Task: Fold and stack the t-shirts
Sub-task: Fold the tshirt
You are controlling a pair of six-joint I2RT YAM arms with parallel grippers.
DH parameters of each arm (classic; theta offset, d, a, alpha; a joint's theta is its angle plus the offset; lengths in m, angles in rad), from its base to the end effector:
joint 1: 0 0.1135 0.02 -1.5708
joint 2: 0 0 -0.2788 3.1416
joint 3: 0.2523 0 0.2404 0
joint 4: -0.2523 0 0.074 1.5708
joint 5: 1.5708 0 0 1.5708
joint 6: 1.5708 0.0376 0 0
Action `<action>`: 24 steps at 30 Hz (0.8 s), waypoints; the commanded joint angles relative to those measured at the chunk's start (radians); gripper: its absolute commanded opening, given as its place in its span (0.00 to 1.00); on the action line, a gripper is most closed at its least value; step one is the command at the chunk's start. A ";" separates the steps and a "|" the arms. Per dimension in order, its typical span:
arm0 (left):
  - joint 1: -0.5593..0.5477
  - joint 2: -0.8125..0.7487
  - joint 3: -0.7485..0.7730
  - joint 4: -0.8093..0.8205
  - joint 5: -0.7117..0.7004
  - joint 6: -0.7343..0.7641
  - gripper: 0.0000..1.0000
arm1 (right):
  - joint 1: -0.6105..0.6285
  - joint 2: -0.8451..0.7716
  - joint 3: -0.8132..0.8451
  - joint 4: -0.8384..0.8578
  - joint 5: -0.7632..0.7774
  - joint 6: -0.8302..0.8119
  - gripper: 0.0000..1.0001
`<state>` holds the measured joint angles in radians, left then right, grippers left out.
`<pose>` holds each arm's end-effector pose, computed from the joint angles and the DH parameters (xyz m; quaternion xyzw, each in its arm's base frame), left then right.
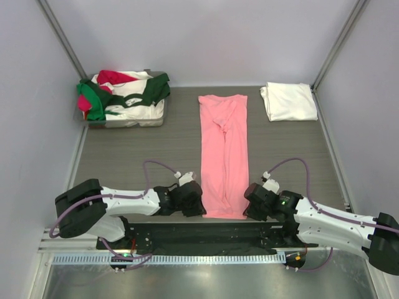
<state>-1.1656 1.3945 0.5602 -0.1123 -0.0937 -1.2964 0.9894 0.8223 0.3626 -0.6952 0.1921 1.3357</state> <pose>0.0967 -0.2165 0.1654 -0.0765 0.9477 -0.2743 0.1442 0.0666 0.0883 0.1668 0.1873 0.9560 0.1514 0.1677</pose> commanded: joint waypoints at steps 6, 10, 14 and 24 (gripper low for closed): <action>-0.016 -0.034 0.018 -0.053 -0.040 -0.033 0.00 | 0.008 -0.020 0.006 -0.047 0.040 0.005 0.01; -0.046 -0.119 0.014 -0.118 -0.087 -0.075 0.00 | 0.012 -0.008 0.035 -0.052 0.038 -0.001 0.01; -0.052 -0.166 0.052 -0.216 -0.118 -0.083 0.00 | 0.017 0.018 0.082 -0.067 0.050 -0.013 0.01; -0.052 -0.233 0.259 -0.500 -0.319 0.000 0.00 | 0.014 0.072 0.372 -0.213 0.269 -0.108 0.01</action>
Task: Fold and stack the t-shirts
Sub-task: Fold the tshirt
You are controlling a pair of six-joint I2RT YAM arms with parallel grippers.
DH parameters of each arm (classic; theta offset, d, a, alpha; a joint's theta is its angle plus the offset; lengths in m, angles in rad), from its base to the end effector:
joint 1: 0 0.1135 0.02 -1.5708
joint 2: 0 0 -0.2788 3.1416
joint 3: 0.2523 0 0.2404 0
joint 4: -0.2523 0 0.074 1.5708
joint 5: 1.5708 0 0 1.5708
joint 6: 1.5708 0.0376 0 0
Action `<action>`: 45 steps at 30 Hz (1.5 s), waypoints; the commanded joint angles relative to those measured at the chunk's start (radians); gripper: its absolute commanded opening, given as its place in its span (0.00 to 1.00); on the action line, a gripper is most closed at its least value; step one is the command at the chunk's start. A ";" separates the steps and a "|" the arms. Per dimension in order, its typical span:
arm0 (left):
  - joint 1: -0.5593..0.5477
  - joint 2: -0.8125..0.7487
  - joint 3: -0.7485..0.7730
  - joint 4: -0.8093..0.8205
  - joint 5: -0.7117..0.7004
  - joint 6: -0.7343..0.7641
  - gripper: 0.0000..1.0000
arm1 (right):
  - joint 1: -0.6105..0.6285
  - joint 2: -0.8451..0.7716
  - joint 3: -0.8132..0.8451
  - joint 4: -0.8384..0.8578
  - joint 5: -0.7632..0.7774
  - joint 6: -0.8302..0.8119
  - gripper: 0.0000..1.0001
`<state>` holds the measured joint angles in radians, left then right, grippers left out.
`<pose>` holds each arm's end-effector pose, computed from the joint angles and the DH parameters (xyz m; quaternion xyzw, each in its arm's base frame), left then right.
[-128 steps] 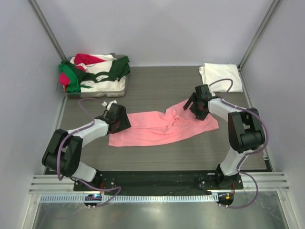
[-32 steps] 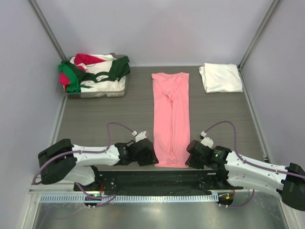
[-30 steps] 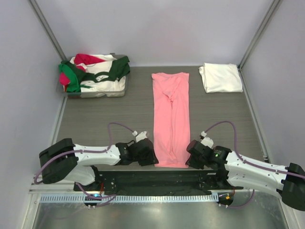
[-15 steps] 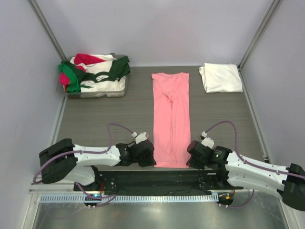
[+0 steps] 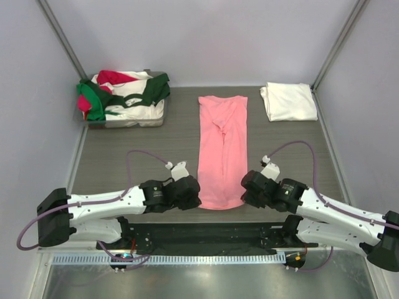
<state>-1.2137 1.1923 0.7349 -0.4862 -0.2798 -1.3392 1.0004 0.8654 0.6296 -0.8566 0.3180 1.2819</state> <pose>0.0856 -0.1997 0.2344 -0.1020 0.9374 -0.2539 0.2156 0.0802 0.1032 0.2323 0.1717 0.9445 0.1486 0.2373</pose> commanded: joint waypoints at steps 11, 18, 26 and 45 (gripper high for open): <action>0.244 0.085 0.363 -0.190 -0.116 0.311 0.01 | -0.236 0.273 0.412 -0.019 0.190 -0.347 0.01; 0.410 0.286 0.509 -0.124 0.020 0.431 0.01 | -0.411 0.435 0.547 0.060 0.106 -0.513 0.01; 0.545 0.545 0.730 -0.130 0.162 0.523 0.00 | -0.520 0.633 0.630 0.139 0.021 -0.582 0.01; 0.660 0.983 1.135 -0.282 0.275 0.690 0.05 | -0.661 0.943 0.769 0.222 -0.109 -0.656 0.01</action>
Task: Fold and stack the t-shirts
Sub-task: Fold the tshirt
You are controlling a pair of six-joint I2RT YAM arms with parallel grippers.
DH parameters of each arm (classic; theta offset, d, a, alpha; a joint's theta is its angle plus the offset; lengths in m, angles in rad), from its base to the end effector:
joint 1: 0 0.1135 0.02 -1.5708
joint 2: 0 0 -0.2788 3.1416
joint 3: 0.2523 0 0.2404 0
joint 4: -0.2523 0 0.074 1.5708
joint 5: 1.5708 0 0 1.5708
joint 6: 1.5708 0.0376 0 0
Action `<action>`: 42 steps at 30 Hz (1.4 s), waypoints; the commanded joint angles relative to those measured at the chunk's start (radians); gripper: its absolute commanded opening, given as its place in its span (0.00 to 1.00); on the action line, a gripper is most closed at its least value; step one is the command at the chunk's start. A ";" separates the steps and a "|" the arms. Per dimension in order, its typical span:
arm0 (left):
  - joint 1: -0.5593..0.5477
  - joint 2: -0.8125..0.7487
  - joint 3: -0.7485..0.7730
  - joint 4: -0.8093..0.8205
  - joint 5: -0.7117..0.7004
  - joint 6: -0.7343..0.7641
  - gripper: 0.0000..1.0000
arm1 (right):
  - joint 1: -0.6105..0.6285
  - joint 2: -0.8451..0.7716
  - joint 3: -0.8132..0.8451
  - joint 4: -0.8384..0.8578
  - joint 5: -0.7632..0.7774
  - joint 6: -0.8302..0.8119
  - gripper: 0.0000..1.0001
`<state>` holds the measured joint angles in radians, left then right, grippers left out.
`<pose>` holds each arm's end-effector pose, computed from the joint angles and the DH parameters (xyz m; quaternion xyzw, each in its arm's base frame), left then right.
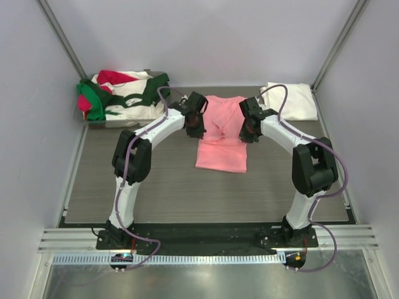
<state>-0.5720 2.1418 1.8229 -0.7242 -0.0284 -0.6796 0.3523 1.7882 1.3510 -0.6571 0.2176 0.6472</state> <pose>0.3930 -0.2518 0.2357 -0.0556 0.9637 -0.1416 0.2194 0.3475 0.1191 0.2432 0.1673 0.9518 0.0198 0.2565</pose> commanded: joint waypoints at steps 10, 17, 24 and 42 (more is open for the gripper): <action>0.126 0.285 0.600 -0.311 0.159 -0.017 0.38 | -0.099 0.255 0.520 -0.145 -0.096 -0.044 0.69; 0.130 -0.058 0.181 -0.154 0.183 -0.029 0.49 | -0.024 0.018 0.305 -0.099 -0.119 -0.032 0.69; 0.055 -0.304 -0.312 0.092 0.209 -0.089 0.49 | 0.099 -0.052 0.036 0.002 -0.178 -0.008 0.63; -0.052 -0.332 -0.596 0.241 0.156 -0.138 0.48 | 0.022 -0.369 -0.499 0.191 -0.267 0.043 0.75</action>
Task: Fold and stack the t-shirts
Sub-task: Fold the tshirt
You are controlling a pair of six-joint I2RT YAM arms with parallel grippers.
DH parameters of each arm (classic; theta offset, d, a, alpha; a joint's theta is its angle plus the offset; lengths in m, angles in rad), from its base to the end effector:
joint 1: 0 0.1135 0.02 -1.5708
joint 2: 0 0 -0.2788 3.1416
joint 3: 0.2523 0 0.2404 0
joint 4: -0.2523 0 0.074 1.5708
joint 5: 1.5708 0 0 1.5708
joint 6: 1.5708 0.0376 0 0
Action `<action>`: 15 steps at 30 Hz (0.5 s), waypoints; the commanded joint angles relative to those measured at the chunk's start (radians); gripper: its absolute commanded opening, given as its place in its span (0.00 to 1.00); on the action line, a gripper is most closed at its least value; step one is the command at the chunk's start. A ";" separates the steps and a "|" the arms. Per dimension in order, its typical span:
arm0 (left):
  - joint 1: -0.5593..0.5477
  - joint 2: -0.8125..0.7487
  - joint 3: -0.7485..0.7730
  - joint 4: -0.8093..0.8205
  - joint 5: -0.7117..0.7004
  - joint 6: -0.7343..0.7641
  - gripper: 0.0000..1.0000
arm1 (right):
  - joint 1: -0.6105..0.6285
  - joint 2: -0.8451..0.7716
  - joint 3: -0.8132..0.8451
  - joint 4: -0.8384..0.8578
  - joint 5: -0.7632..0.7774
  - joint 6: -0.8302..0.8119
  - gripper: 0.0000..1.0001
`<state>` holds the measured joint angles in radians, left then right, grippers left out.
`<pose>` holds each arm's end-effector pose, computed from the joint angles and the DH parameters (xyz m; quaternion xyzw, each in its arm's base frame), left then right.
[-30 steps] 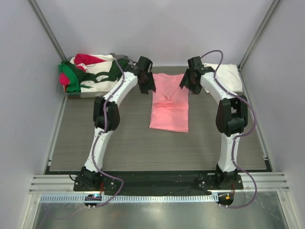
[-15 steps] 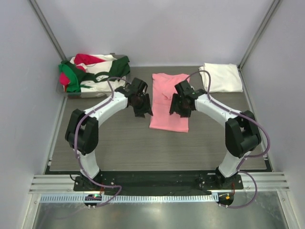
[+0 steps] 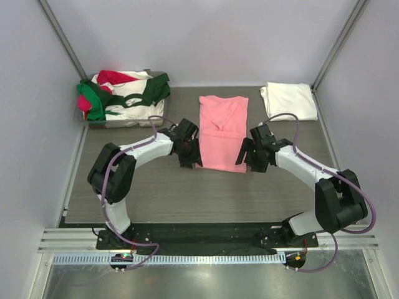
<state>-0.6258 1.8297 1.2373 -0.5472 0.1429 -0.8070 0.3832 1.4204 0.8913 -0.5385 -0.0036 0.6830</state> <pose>0.2923 -0.2178 0.2018 -0.0729 0.9717 -0.1927 0.1151 0.2441 0.0986 0.2257 0.1442 0.9577 0.1280 0.2135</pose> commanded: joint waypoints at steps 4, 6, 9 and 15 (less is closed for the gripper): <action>0.000 -0.006 -0.030 0.070 -0.032 -0.012 0.47 | -0.036 0.015 -0.077 0.146 -0.087 0.004 0.71; 0.000 -0.001 -0.033 0.072 -0.037 -0.011 0.47 | -0.044 0.025 -0.087 0.163 -0.087 0.000 0.68; 0.001 0.006 -0.035 0.075 -0.042 -0.011 0.46 | -0.061 0.037 -0.106 0.198 -0.096 -0.005 0.65; 0.000 0.034 -0.041 0.085 -0.039 -0.008 0.46 | -0.079 0.061 -0.144 0.244 -0.125 -0.019 0.59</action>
<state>-0.6262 1.8446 1.2037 -0.4999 0.1131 -0.8093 0.3115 1.4704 0.7609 -0.3573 -0.1005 0.6815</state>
